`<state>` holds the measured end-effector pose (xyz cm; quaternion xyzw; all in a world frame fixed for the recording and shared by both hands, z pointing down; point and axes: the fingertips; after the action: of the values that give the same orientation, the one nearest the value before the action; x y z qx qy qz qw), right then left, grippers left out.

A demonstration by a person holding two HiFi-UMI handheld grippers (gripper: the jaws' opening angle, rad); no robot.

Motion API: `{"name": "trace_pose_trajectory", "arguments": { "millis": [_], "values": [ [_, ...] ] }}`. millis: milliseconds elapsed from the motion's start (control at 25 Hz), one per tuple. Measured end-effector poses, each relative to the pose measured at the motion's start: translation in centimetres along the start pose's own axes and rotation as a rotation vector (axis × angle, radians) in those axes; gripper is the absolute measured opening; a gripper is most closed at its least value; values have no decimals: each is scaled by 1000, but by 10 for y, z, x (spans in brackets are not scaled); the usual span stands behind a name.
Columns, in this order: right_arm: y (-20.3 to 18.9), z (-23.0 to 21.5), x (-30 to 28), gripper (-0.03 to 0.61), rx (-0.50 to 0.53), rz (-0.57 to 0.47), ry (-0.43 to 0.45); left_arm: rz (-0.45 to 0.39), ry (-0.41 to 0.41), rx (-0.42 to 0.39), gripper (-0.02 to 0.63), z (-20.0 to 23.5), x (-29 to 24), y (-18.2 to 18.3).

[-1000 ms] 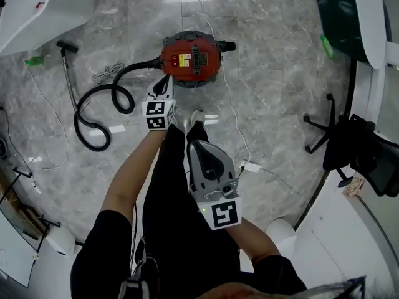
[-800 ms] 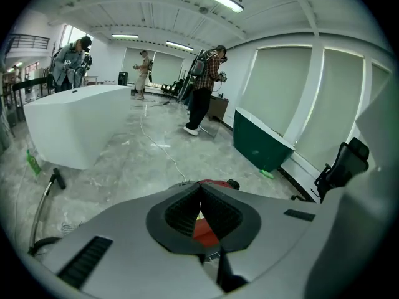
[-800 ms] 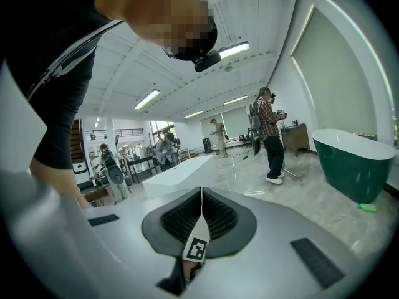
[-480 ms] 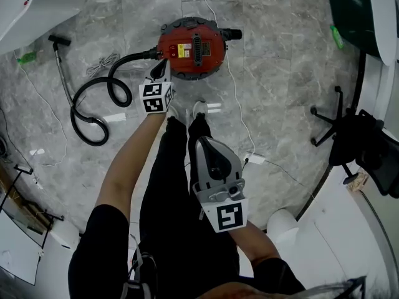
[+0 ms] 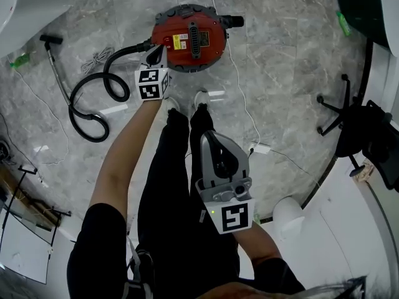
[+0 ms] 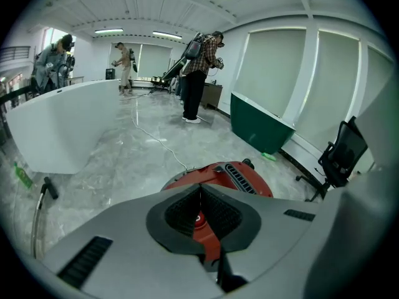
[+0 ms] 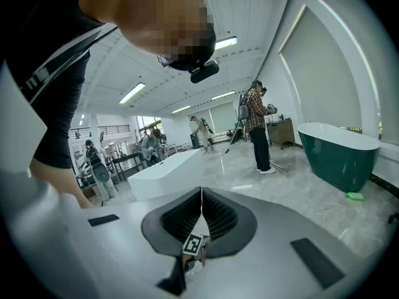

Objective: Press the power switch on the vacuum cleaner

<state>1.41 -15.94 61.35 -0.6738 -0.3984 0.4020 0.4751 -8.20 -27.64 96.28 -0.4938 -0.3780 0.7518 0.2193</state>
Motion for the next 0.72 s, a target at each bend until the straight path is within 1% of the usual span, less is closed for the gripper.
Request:
{"name": "trace_pose_trajectory", "arguments": {
  "millis": [120, 200, 440, 520, 640, 720],
  "values": [
    [-6, -5, -1, 20, -5, 3, -18, 23, -27, -60, 18, -1, -10, -8],
    [-11, -7, -1, 20, -14, 6, -30, 39, -34, -68, 18, 0, -15, -15],
    [-21, -9, 2, 20, -28, 12, -38, 68, -35, -67, 18, 5, -31, -25],
    [-25, -12, 4, 19, -27, 18, -47, 97, -27, -56, 18, 7, -37, -32],
    [-31, -21, 9, 20, -33, 27, -73, 149, 7, -27, 18, 13, -45, -41],
    [-35, -27, 11, 20, -32, 34, -92, 160, 13, -12, 18, 16, -48, -43]
  ]
}}
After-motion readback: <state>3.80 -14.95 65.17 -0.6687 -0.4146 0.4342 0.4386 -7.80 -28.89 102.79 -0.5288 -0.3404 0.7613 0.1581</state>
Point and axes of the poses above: the fingertips, and each gripper's own axes: x backward along the fingers, z to its left, y out of its top, and after that the axes turned 10 degrees about -z, right-handed
